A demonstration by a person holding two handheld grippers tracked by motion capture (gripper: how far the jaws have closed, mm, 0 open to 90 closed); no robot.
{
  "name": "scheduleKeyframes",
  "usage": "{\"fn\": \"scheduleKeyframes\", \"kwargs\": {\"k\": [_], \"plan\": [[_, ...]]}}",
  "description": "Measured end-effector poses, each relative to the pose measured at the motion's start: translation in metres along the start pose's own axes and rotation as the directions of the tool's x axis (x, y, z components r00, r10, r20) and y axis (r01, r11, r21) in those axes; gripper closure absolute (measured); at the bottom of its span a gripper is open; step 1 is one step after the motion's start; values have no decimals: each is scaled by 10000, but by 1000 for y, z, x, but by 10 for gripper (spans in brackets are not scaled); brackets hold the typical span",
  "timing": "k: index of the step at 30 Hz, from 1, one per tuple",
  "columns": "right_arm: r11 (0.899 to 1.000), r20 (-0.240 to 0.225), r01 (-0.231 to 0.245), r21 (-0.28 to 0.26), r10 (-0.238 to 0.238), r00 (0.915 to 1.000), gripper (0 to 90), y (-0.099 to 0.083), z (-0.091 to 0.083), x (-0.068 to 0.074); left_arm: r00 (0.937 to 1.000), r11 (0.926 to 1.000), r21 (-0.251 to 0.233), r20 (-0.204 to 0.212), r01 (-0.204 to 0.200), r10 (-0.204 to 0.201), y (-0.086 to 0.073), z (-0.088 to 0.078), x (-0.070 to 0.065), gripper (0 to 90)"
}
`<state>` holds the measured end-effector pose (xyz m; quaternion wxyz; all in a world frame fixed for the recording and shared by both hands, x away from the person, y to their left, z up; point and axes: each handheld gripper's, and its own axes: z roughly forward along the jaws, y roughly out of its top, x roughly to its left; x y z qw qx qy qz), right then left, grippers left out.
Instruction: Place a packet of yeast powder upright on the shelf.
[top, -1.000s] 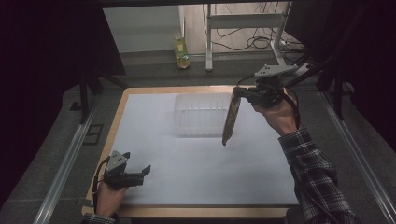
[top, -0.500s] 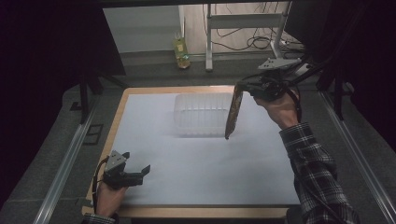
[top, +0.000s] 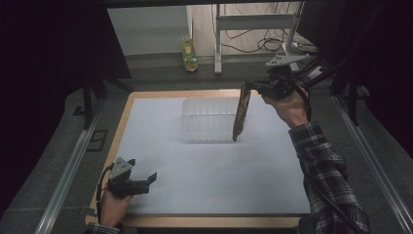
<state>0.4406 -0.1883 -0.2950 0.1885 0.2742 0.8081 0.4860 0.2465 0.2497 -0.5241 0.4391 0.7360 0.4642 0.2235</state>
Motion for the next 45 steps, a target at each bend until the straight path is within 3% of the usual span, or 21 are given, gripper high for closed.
{"fn": "scheduleKeyframes", "kwargs": {"k": [31, 45], "plan": [[9991, 774, -9, 422, -23, 9970, 896, 2, 36, -43, 10000, 10000, 39, 91, -3, 3, 0, 0, 0, 18], [9983, 1037, -210, 542, 153, 9945, 896, -10, 52, -58, 9999, 10000, 54, 134, 11, -12, -1, 0, 0, 18]]}}
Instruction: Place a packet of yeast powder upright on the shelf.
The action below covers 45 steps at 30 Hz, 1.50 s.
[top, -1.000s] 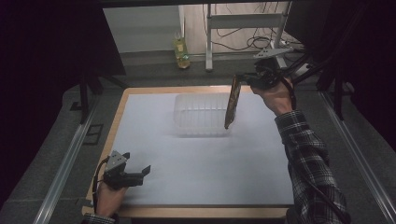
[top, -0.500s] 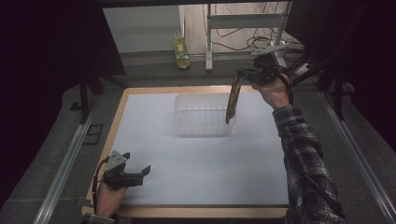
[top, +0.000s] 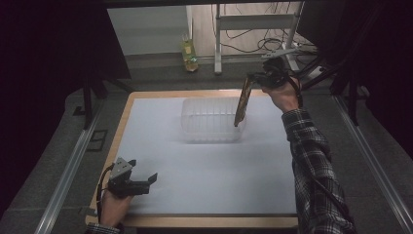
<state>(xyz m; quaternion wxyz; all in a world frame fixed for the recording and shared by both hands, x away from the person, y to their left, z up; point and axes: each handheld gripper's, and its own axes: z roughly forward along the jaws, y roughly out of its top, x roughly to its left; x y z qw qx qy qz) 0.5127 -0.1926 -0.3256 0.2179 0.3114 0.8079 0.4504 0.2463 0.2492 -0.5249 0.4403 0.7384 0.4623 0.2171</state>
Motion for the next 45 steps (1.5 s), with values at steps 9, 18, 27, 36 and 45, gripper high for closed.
{"fn": "scheduleKeyframes", "kwargs": {"k": [9, 18, 27, 36, 45], "plan": [[9996, -33, 39, 280, -38, 10000, 895, -11, 11, 2, 10000, 10000, 22, 31, -18, 18, 0, 0, 0, 18], [9990, -175, 45, 436, -38, 9998, 895, -21, 15, 6, 10000, 10000, 31, 32, -28, 28, 0, 0, -1, 19], [9990, -10, -4, 445, 5, 10000, 895, -22, 20, 6, 10000, 10000, -6, 28, -15, 15, 0, 0, -1, 18], [9997, 353, -108, 206, 101, 9993, 896, -10, 24, -6, 10000, 10000, -29, 26, 40, -40, -1, -1, 0, 19], [9992, 238, 208, 347, -217, 9995, 895, -13, 32, 0, 10000, 10000, -17, 36, 22, -22, -1, -1, -1, 19]]}}
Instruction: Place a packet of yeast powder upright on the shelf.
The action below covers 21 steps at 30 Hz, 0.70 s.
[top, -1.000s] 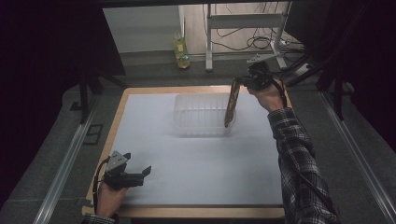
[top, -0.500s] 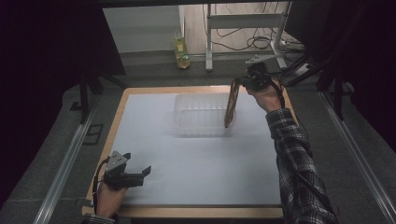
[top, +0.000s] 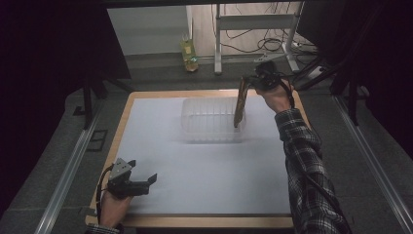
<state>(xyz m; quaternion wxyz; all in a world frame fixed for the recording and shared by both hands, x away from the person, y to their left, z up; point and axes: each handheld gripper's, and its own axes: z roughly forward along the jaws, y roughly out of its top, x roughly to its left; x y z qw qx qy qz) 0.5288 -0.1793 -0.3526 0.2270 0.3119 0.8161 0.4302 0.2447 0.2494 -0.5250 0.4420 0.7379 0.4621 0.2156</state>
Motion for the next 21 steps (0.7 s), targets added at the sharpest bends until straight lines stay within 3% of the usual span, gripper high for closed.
{"fn": "scheduleKeyframes", "kwargs": {"k": [21], "plan": [[9992, -1049, -376, -122, 361, 9938, 894, -36, -24, 26, 10000, 9999, 67, -18, -75, 75, 1, 1, -2, 19]]}}
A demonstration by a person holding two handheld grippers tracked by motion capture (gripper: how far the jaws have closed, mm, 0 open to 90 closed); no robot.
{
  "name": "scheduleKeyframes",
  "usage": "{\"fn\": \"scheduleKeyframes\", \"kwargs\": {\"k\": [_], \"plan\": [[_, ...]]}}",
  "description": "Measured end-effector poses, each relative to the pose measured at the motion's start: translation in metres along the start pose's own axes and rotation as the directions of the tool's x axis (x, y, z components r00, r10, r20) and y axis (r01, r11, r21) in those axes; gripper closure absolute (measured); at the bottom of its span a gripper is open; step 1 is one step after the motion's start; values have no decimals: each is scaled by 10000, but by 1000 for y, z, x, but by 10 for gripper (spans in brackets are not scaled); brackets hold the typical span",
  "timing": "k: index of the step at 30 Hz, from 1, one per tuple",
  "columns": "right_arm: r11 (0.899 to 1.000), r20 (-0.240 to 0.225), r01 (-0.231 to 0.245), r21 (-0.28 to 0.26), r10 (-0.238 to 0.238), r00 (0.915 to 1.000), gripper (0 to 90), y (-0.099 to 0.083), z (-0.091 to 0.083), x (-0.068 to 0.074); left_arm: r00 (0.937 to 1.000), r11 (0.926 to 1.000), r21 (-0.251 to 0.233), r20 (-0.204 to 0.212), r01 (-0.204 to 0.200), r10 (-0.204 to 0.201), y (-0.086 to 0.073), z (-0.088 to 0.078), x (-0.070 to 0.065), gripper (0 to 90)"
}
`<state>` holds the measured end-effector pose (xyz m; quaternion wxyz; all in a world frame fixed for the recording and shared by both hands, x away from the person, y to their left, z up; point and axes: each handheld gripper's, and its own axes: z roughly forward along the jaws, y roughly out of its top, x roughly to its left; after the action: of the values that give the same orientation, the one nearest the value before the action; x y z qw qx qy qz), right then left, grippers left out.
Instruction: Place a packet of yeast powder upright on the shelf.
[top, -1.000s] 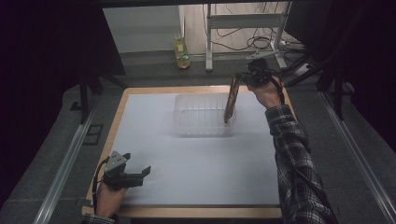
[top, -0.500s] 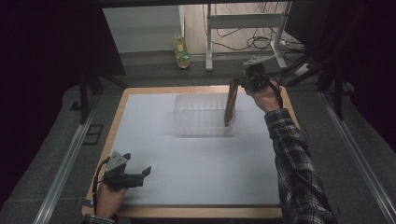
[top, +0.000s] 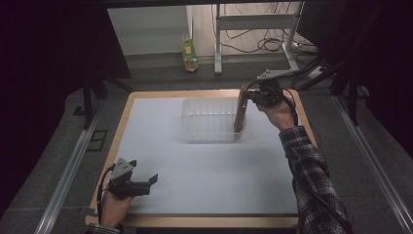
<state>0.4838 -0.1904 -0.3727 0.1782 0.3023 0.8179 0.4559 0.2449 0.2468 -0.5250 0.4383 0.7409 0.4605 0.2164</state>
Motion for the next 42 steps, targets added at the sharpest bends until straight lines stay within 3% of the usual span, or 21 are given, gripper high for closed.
{"fn": "scheduleKeyframes", "kwargs": {"k": [13, 20, 28, 35, 42], "plan": [[9995, -281, -319, -62, 317, 9991, 891, -25, -25, 10, 10000, 10000, 22, 30, -22, 22, 0, 1, -1, 19], [9993, -231, -380, 12, 380, 9990, 878, -29, -29, 11, 10000, 10000, 9, 30, -19, 19, 0, 1, -1, 19], [9997, -150, -233, 87, 234, 9996, 722, -26, -28, 17, 10000, 10000, 10, 29, -16, 16, 0, 1, -1, 19], [9993, 209, -14, 381, 6, 9998, 461, -29, -35, 26, 10000, 10000, 7, 35, -15, 15, 0, 1, -1, 19], [9967, 358, -26, 806, -3, 9994, 280, -49, -42, 37, 9999, 10000, 25, 88, -57, 56, 1, 2, -1, 18]]}}
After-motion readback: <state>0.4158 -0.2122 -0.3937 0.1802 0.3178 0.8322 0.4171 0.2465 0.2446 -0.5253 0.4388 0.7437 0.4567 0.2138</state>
